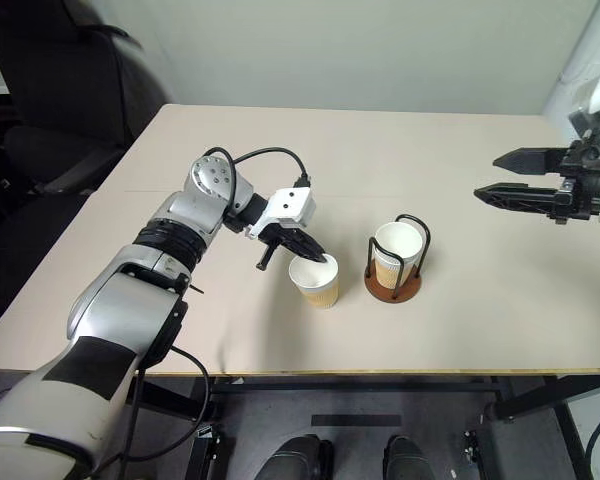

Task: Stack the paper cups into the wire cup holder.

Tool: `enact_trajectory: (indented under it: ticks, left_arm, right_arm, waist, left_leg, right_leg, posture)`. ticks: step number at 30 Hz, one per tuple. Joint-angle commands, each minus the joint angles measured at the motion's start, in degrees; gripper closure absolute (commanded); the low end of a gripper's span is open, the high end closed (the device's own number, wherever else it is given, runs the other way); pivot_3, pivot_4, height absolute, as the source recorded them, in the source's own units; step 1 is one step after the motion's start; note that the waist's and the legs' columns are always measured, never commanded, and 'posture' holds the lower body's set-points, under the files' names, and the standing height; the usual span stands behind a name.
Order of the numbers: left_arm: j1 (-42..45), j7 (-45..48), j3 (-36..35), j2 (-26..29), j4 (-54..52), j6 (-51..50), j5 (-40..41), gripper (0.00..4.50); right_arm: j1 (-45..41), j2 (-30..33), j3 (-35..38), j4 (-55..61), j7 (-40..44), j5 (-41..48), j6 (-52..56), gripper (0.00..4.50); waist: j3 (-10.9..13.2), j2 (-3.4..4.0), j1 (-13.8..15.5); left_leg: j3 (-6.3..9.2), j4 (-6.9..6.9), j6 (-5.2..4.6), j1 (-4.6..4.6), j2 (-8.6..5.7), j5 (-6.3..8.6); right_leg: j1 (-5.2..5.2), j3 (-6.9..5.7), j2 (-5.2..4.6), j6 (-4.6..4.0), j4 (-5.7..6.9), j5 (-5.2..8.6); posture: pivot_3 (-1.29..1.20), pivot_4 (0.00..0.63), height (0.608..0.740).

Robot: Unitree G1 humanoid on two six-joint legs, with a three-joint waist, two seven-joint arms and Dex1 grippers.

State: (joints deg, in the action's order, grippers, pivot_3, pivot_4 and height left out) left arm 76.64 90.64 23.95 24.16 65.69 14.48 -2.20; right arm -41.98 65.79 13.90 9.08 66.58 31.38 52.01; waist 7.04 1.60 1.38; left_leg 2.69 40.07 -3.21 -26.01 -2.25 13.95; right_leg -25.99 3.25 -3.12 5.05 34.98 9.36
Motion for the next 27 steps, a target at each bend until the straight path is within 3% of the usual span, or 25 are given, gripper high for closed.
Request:
enact_trajectory:
  ticks: [1, 9, 17, 27]
  left_arm:
    - [2.4, 1.9, 2.0, 1.4, -0.3, -0.2, 0.9, 4.44]
    - [11.9, 1.9, 2.7, 0.8, 4.8, -0.4, -1.0, 4.44]
    - [23.3, -3.7, -1.7, -4.0, 9.5, -1.0, -5.5, 4.44]
    - [26.8, -7.7, -5.6, -9.2, 10.7, -1.8, -8.7, 4.44]
  right_arm:
    - [2.4, 1.8, 3.8, 1.2, 0.0, 1.1, -1.4, 1.79]
    - [6.2, 3.9, 4.1, 1.2, 0.5, 1.1, -4.0, 1.79]
    - [6.3, 6.4, 3.6, 0.2, 0.6, 1.7, -3.2, 1.79]
    - [8.8, 9.8, 5.5, -0.2, 0.8, 1.8, -2.3, 1.79]
  waist:
    - [0.0, 0.00, 0.0]
    - [0.0, -0.03, 0.2]
    - [0.1, -0.09, 0.3]
    - [0.1, -0.09, 0.6]
  left_leg:
    - [0.02, 0.00, 0.00, 0.01, 0.00, 0.00]
    - [-0.02, 0.02, -0.05, -0.06, -0.03, 0.04]
    - [-0.11, 0.02, -0.16, -0.09, -0.04, 0.24]
    - [-0.30, -0.01, -0.18, -0.05, -0.02, 0.32]
  right_leg:
    - [0.01, -0.03, 0.02, 0.00, 0.00, 0.00]
    - [0.01, 0.01, -0.02, 0.09, -0.06, -0.05]
    - [0.04, 0.06, -0.11, 0.23, -0.16, 0.07]
    - [0.02, 0.13, -0.11, 0.43, -0.08, 0.41]
  posture:
    - [0.00, 0.150, 0.740]
    - [0.00, 0.150, 0.740]
    - [0.00, 0.150, 0.740]
    - [0.00, 0.150, 0.740]
